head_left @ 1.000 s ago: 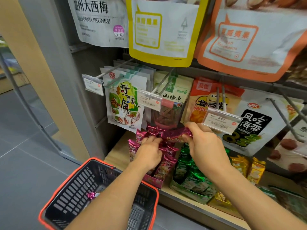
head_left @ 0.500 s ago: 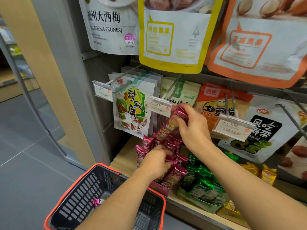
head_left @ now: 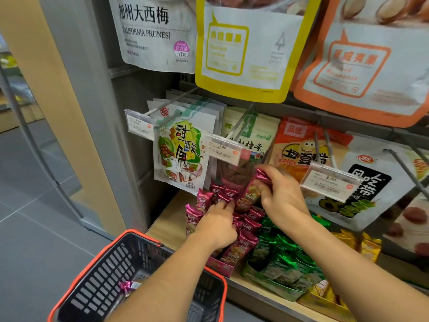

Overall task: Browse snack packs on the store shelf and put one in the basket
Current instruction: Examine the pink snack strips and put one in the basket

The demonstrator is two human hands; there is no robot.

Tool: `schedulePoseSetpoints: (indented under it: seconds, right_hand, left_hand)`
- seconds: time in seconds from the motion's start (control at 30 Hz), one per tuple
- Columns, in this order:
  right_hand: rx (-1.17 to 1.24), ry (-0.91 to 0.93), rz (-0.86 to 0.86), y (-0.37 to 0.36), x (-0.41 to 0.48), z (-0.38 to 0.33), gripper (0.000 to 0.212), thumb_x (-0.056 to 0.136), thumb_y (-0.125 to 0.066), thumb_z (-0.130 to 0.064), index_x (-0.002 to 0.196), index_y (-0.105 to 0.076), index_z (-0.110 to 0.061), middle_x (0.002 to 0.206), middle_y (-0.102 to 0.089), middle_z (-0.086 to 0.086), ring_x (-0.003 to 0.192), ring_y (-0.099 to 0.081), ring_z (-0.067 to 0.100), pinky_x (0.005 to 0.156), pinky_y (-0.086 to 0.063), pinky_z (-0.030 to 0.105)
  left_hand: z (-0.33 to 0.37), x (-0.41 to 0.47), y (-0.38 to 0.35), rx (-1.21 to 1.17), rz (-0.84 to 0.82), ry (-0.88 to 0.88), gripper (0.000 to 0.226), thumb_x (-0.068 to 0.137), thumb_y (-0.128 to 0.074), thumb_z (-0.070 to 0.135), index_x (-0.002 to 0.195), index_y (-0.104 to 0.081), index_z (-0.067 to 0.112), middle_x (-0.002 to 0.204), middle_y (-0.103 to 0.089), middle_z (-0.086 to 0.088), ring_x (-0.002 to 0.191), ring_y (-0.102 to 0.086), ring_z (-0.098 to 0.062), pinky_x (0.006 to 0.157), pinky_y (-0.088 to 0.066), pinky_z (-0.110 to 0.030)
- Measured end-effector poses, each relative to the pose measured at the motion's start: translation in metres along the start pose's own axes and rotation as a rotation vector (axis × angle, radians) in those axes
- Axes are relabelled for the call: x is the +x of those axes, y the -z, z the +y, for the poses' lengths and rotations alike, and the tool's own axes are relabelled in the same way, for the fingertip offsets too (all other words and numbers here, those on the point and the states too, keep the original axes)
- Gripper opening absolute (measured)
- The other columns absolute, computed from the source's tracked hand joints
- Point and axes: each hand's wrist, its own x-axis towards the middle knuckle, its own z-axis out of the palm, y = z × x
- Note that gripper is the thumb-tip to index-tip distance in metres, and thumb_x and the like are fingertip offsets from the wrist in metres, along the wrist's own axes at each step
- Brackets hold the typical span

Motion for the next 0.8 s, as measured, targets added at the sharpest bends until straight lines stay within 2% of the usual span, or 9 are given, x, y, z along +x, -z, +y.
schedulePoseSetpoints:
  seconds: [0.1, 0.17, 0.27, 0.37, 0.43, 0.5, 0.6, 0.73, 0.8]
  right_hand:
    - [0.009, -0.054, -0.095, -0.019, 0.012, 0.005, 0.037, 0.097, -0.055, -0.017, 0.133, -0.053, -0.021, 0.133, -0.048, 0.006, 0.121, -0.051, 0.023, 0.099, -0.033, 0.022]
    - [0.031, -0.048, -0.128, -0.032, 0.018, 0.008, 0.033, 0.094, -0.058, -0.011, 0.125, -0.053, -0.019, 0.116, -0.056, 0.002, 0.101, -0.059, 0.013, 0.090, -0.041, 0.017]
    - [0.002, -0.064, -0.139, -0.050, 0.025, 0.016, 0.029, 0.088, -0.066, -0.010, 0.103, -0.045, -0.023, 0.086, -0.047, -0.013, 0.072, -0.050, 0.001, 0.063, -0.038, 0.014]
    - [-0.147, -0.096, -0.337, -0.068, 0.026, 0.024, 0.006, 0.092, -0.062, -0.020, 0.097, -0.060, -0.020, 0.092, -0.065, -0.003, 0.082, -0.062, 0.014, 0.072, -0.048, 0.026]
    - [-0.228, -0.065, -0.436, -0.076, 0.024, 0.029, 0.017, 0.092, -0.054, -0.021, 0.094, -0.070, -0.015, 0.100, -0.070, 0.004, 0.093, -0.065, 0.023, 0.084, -0.051, 0.033]
    - [-0.169, -0.073, -0.374, -0.079, 0.023, 0.032, 0.024, 0.090, -0.050, -0.020, 0.090, -0.074, -0.013, 0.099, -0.072, 0.004, 0.095, -0.065, 0.024, 0.088, -0.050, 0.036]
    - [-0.119, -0.099, -0.141, -0.080, 0.034, 0.033, 0.022, 0.091, -0.053, -0.019, 0.101, -0.072, -0.021, 0.105, -0.071, 0.001, 0.102, -0.062, 0.021, 0.088, -0.050, 0.033]
    - [-0.266, -0.153, -0.250, -0.089, 0.052, 0.032, 0.028, 0.096, -0.052, -0.029, 0.121, -0.064, -0.030, 0.121, -0.065, 0.003, 0.116, -0.055, 0.026, 0.097, -0.047, 0.039]
    - [-0.375, -0.153, -0.290, -0.095, 0.058, 0.033, 0.029, 0.094, -0.057, -0.034, 0.121, -0.064, -0.031, 0.122, -0.063, 0.002, 0.118, -0.051, 0.027, 0.100, -0.044, 0.041]
  left_hand:
    - [0.003, -0.002, 0.002, -0.149, 0.008, 0.018, 0.094, 0.085, -0.057, 0.014, 0.154, 0.005, 0.028, 0.155, -0.028, -0.012, 0.139, -0.035, -0.030, 0.112, -0.034, -0.037]
    - [0.002, -0.004, 0.003, -0.213, 0.053, 0.017, 0.108, 0.080, -0.060, 0.009, 0.148, 0.016, 0.043, 0.143, -0.044, -0.013, 0.116, -0.055, -0.028, 0.094, -0.048, -0.035]
    - [-0.005, -0.005, 0.003, -0.213, 0.129, -0.014, 0.118, 0.077, -0.064, 0.008, 0.140, 0.025, 0.054, 0.124, -0.055, -0.008, 0.087, -0.058, -0.021, 0.074, -0.047, -0.028]
    - [-0.009, -0.004, 0.004, -0.207, 0.146, -0.012, 0.112, 0.082, -0.068, 0.015, 0.145, 0.018, 0.049, 0.129, -0.054, -0.008, 0.108, -0.058, -0.025, 0.091, -0.048, -0.032]
    - [-0.010, -0.002, 0.002, -0.152, 0.129, -0.024, 0.098, 0.085, -0.066, 0.018, 0.153, 0.001, 0.037, 0.138, -0.049, -0.008, 0.122, -0.051, -0.027, 0.102, -0.043, -0.034]
    - [-0.007, 0.000, 0.000, -0.036, 0.082, -0.028, 0.075, 0.089, -0.059, 0.022, 0.154, -0.020, 0.023, 0.144, -0.041, -0.010, 0.131, -0.042, -0.030, 0.109, -0.036, -0.034]
    - [-0.002, -0.001, -0.003, 0.089, 0.057, -0.018, 0.066, 0.090, -0.052, 0.028, 0.150, -0.028, 0.012, 0.145, -0.030, -0.012, 0.132, -0.029, -0.032, 0.111, -0.031, -0.038]
    - [0.002, -0.002, -0.001, 0.158, 0.070, -0.076, 0.063, 0.087, -0.051, 0.030, 0.143, -0.035, 0.008, 0.158, -0.012, -0.006, 0.140, -0.012, -0.026, 0.113, -0.032, -0.040]
    - [0.001, -0.002, 0.000, 0.151, 0.025, -0.081, 0.065, 0.089, -0.049, 0.030, 0.148, -0.029, 0.011, 0.161, -0.013, -0.004, 0.143, -0.016, -0.023, 0.114, -0.030, -0.039]
